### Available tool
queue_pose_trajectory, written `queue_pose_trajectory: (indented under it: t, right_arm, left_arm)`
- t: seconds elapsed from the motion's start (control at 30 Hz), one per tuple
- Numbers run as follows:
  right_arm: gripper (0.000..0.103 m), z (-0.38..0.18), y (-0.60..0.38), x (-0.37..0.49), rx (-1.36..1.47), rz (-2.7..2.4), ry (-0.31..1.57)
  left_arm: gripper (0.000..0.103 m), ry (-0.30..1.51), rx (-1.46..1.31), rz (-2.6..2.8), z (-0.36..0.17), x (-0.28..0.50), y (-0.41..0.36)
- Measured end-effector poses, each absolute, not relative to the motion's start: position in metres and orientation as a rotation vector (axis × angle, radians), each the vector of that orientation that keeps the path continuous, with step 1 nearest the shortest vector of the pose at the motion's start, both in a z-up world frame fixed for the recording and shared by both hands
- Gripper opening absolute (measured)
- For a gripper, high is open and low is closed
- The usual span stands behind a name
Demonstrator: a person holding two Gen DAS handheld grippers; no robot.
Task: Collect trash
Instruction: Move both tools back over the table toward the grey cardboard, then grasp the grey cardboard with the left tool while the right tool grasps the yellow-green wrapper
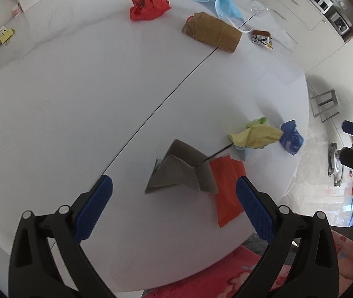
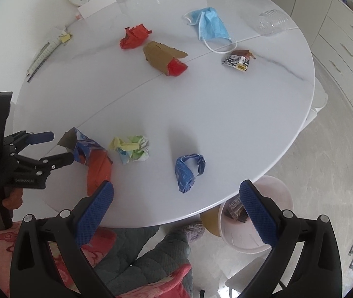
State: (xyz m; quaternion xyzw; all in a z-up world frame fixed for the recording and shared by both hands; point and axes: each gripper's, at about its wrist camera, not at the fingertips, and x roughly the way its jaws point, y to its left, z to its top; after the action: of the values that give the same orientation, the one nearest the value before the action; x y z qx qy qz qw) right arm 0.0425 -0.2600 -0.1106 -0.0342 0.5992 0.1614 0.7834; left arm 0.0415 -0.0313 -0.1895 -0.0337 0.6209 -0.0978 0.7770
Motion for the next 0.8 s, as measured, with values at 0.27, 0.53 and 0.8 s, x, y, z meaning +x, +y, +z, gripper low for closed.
queue_pose_trajectory:
  t: [0.27,0.53,0.8]
  right_arm:
    - [0.101,-0.114,-0.262,0.039,-0.054,0.343,1.303]
    - [0.101,-0.115,-0.252,0.042,-0.044,0.396,1.295]
    - [0.100,-0.134,-0.198,0.061,-0.153,0.523,1.289]
  left_arm:
    - [0.062,1.397,-0.037,-0.192,-0.207,0.050,-0.035]
    - [0.040,1.369,-0.054,-0.161,-0.204,0.053,-0.020]
    - [0.039,1.308,-0.077,-0.137,-0.189,0.054,-0.001]
